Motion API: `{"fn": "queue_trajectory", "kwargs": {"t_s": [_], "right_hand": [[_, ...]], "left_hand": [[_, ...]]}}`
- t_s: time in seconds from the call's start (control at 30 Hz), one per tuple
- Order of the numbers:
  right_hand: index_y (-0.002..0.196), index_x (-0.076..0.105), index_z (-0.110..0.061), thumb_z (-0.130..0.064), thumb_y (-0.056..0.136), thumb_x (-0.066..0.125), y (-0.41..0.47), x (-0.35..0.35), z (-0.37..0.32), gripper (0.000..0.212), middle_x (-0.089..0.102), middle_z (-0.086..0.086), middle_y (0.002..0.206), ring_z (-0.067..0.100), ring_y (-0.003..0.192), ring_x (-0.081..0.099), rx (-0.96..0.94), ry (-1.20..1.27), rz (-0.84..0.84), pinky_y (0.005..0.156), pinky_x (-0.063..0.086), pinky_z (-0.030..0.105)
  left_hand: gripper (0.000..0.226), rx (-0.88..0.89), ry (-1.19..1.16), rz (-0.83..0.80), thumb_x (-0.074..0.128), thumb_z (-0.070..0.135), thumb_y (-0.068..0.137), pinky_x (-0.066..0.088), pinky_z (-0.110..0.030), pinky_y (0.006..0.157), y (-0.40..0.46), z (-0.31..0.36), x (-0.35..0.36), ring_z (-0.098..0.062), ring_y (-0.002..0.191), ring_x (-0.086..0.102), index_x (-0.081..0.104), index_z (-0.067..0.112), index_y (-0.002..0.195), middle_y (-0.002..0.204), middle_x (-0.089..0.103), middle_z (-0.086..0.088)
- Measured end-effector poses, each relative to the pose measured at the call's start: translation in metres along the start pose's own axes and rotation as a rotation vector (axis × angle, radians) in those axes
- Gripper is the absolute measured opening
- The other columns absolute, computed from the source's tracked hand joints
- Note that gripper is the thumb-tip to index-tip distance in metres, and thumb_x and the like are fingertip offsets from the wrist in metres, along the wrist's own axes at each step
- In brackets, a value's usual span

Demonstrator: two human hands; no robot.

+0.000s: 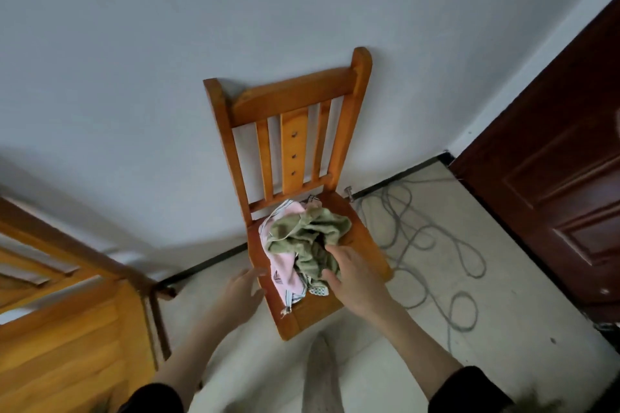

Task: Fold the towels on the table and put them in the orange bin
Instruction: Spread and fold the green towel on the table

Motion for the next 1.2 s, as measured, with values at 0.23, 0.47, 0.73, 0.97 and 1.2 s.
{"fn": "queue_trajectory", "kwargs": {"t_s": [0.23,0.47,0.73,0.97,1.2], "right_hand": [[0.141,0.034,-0.017,-0.035,0.097,0.041,0.09,0.008,0.043,0.049,0.045,0.001,0.14,0.017,0.127,0.043,-0.129,-0.059,-0.174,0.102,0.04,0.032],[0.134,0.045,-0.013,-0.028,0.098,0.039,0.163,0.061,0.069,0.039,0.053,0.005,0.13,0.02,0.122,0.047,-0.233,-0.118,-0.217,0.098,0.04,0.033],[0.141,0.035,-0.021,-0.019,0.094,0.045,0.232,0.151,0.072,0.048,0.034,0.005,0.147,0.024,0.141,0.019,-0.398,-0.376,-0.236,0.113,0.013,0.054],[0.09,0.067,-0.015,-0.011,0.091,0.049,0.254,0.159,0.064,0.018,0.066,0.001,0.09,0.022,0.096,0.058,-0.384,-0.368,-0.211,0.112,0.018,0.048],[0.11,0.053,-0.015,-0.011,0.089,0.05,0.245,0.147,0.074,0.022,0.056,0.001,0.12,0.023,0.125,0.04,-0.488,-0.377,-0.266,0.106,0.025,0.046]], "left_hand": [[0.044,-0.228,-0.08,-0.016,0.047,0.019,0.096,0.033,-0.027,0.103,0.062,0.003,0.049,-0.021,0.128,0.041,0.038,0.019,0.139,0.14,0.043,-0.005],[0.049,-0.287,-0.118,0.044,0.049,0.01,0.094,0.034,-0.031,0.104,0.122,-0.019,0.084,-0.024,0.133,0.034,0.036,0.016,0.141,0.147,0.035,-0.007],[0.061,-0.21,-0.113,0.21,0.054,0.003,0.09,0.032,-0.037,0.109,0.181,-0.045,0.111,-0.03,0.139,0.025,0.026,0.006,0.144,0.153,0.021,-0.014],[0.064,-0.171,-0.028,0.269,0.055,0.007,0.09,0.031,-0.04,0.111,0.195,-0.041,0.111,-0.03,0.138,0.027,0.023,0.006,0.146,0.151,0.025,-0.016],[0.059,-0.236,0.136,0.266,0.049,0.002,0.086,0.029,-0.035,0.107,0.22,-0.04,0.106,-0.024,0.131,0.036,0.033,0.016,0.141,0.143,0.038,-0.007]]}}
Point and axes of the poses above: each hand's wrist, its own y-axis towards the middle knuckle, its own x-axis out of the palm, z = x × y, the point moved 6 cm from there along y, towards the middle knuckle
